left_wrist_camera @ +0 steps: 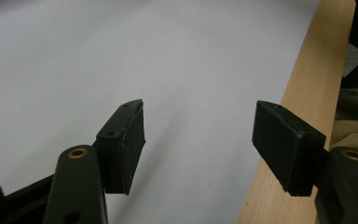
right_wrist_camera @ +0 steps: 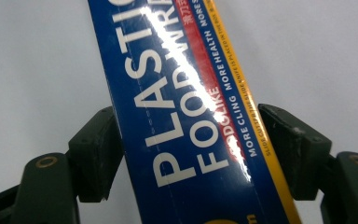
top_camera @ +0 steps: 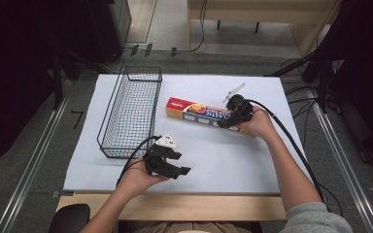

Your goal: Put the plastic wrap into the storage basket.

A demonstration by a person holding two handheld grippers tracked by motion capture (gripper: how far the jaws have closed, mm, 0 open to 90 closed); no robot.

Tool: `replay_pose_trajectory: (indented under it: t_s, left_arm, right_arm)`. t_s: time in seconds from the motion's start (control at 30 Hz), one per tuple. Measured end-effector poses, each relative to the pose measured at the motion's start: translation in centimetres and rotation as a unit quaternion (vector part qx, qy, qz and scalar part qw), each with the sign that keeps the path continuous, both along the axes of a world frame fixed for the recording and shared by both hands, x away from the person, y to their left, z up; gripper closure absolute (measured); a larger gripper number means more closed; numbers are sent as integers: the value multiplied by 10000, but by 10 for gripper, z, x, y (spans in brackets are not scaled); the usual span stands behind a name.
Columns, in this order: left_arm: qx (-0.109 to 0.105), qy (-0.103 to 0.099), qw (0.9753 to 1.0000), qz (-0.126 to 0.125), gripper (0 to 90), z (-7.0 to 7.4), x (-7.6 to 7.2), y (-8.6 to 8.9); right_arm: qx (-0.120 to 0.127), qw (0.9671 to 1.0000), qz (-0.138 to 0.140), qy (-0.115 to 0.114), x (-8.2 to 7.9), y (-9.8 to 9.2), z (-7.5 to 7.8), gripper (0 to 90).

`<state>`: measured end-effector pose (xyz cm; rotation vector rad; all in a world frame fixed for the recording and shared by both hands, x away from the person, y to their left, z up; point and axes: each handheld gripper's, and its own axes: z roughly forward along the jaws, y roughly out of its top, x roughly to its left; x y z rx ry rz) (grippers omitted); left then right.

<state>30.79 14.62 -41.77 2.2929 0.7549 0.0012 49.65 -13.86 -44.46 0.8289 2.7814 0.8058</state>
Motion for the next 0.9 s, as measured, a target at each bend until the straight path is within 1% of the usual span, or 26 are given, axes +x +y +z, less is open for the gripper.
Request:
replay_pose_trajectory:
  t_s: [0.13,0.17,0.2,0.23,0.27,0.3,0.33,0.37,0.43,0.5,0.53,0.57,0.63,0.67,0.7,0.73,0.77,0.83,0.9]
  left_arm:
    - [-9,0,10000,36,349,0,0,1]
    - [-4,5,10000,43,349,-1,0,1]
    - [-4,5,10000,43,349,-1,0,1]
    - [47,14,10000,26,349,-1,1,1]
    - [47,15,10000,20,349,-1,1,1]
    - [33,20,10000,18,348,-1,0,0]
    - [28,-1,10000,8,349,-1,0,0]
    - [22,3,10000,-3,348,-1,0,0]
    - [24,-1,10000,-8,348,-1,0,0]
    - [21,6,10000,-12,348,-1,0,0]
    - [31,17,10000,-14,348,-1,1,0]
    - [30,20,10000,-2,349,-1,1,0]
    - [31,22,10000,-14,348,-1,1,1]
    - [24,21,10000,-8,348,-1,2,1]
    - [33,30,10000,-4,348,-1,2,1]
    - [33,30,10000,-4,348,-1,2,1]
    - [-7,5,10000,-2,348,0,1,2]
    - [-7,13,10000,11,348,0,1,2]
    - [-37,-3,10000,23,348,1,1,3]
  right_arm:
    - [-8,10000,30,4,1,0,-1,275]
    - [-92,9999,118,-79,1,2,-3,273]
    - [-229,9997,51,-57,0,4,-3,270]
    - [-403,9991,60,-130,-2,6,-4,268]
    - [-564,9981,126,-225,-3,9,-6,268]
    - [-701,9971,127,-276,-4,11,-7,272]
    - [-770,9965,150,-303,-5,13,-7,283]
    - [-784,9961,181,-349,-5,13,-7,293]
    - [-748,9963,234,-342,-6,12,-6,320]
    - [-619,9968,343,-376,-6,9,-4,348]
    - [-619,9968,343,-376,-6,9,-4,348]
    - [-496,9969,461,-401,-7,5,-2,369]
    - [-487,9968,473,-431,-8,5,-2,373]
    - [-521,9960,541,-479,-9,5,-1,379]
    - [-502,9959,590,-469,-9,4,-1,385]
    - [-447,9960,643,-418,-9,4,-1,390]
    - [-399,9965,638,-351,-10,3,-1,393]
    - [-420,9963,660,-370,-11,2,0,397]
    - [-385,9963,682,-357,-11,2,1,400]
